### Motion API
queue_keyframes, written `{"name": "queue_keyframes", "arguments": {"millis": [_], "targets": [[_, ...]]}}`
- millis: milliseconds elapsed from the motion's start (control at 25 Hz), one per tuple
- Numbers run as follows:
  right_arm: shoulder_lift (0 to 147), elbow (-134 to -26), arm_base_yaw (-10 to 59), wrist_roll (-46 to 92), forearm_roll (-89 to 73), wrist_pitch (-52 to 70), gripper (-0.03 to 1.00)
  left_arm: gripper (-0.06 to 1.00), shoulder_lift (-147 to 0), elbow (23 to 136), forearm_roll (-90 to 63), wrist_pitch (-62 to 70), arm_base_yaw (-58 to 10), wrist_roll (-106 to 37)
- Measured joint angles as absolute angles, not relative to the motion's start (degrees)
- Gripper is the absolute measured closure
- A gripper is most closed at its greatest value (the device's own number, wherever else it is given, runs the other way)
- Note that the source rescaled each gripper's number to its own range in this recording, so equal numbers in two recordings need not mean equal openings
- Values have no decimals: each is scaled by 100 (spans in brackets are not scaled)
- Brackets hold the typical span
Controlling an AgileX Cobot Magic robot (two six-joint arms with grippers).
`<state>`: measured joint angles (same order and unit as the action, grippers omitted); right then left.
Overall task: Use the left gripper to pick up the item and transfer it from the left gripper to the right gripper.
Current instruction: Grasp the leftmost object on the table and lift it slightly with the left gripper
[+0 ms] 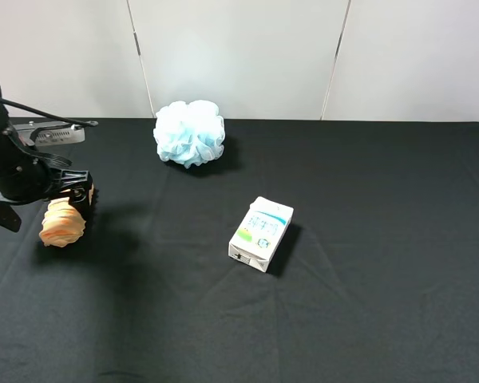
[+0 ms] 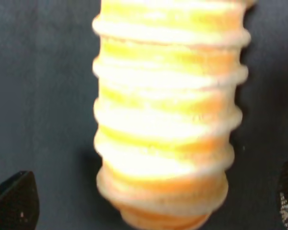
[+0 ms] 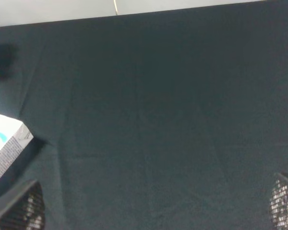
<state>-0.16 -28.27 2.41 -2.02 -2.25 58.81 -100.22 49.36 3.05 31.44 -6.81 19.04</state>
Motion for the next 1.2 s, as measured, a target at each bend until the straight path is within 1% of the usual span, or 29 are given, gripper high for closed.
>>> {"name": "queue_keyframes", "arguments": {"millis": [480, 800, 920, 1040, 1200], "targets": [[-16, -2827, 241, -202, -225, 5881, -3, -6, -10584, 4971, 305, 2753, -681, 1915], [-16, -2827, 241, -202, -225, 5881, -3, -4, -10614, 4971, 305, 2693, -681, 1915], [-16, -2827, 241, -202, -225, 5881, -3, 5, -10614, 4971, 305, 2693, -681, 1915], [-16, -2827, 241, -202, -225, 5881, -3, 19, -10614, 4971, 305, 2693, -681, 1915], [-16, -2827, 241, -202, -225, 5881, -3, 42, -10614, 4971, 305, 2731, -681, 1915]]}}
